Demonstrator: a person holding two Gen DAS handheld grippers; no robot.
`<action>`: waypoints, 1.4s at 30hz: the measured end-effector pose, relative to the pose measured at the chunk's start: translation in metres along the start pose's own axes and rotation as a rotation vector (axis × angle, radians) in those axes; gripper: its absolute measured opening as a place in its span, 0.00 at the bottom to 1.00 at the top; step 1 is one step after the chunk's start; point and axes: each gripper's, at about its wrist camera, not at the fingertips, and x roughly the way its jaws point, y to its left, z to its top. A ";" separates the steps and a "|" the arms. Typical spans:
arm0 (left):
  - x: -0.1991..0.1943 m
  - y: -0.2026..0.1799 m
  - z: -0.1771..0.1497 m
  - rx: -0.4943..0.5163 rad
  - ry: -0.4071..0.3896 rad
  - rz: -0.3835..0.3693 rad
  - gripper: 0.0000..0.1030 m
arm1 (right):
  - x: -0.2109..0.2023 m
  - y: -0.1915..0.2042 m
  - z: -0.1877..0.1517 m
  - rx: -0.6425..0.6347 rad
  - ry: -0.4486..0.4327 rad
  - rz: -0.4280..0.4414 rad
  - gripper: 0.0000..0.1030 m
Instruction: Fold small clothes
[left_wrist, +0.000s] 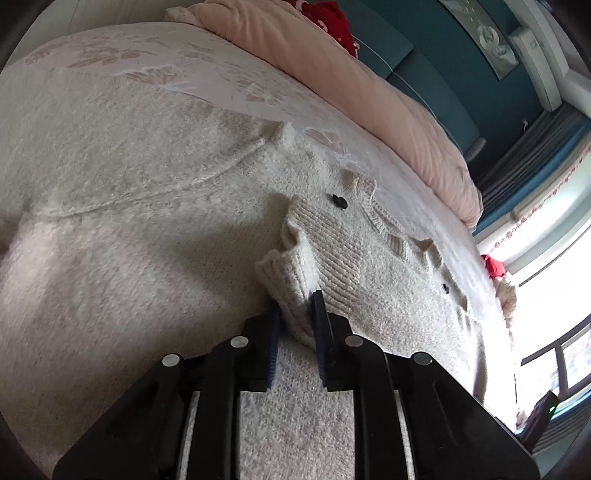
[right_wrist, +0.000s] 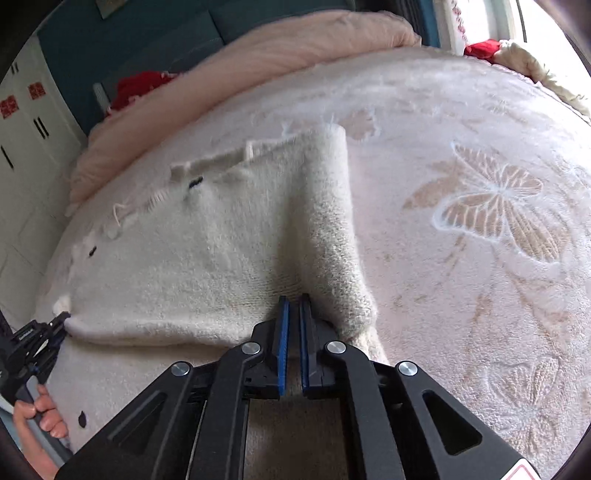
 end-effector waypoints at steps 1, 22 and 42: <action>-0.007 0.001 0.000 -0.004 -0.003 0.007 0.20 | -0.006 0.003 0.004 0.004 -0.003 -0.010 0.03; -0.226 0.311 0.130 -0.429 -0.267 0.619 0.46 | -0.003 0.055 -0.060 -0.260 -0.034 -0.123 0.68; -0.070 -0.146 0.018 0.294 -0.015 0.023 0.36 | -0.001 0.050 -0.062 -0.238 -0.059 -0.093 0.71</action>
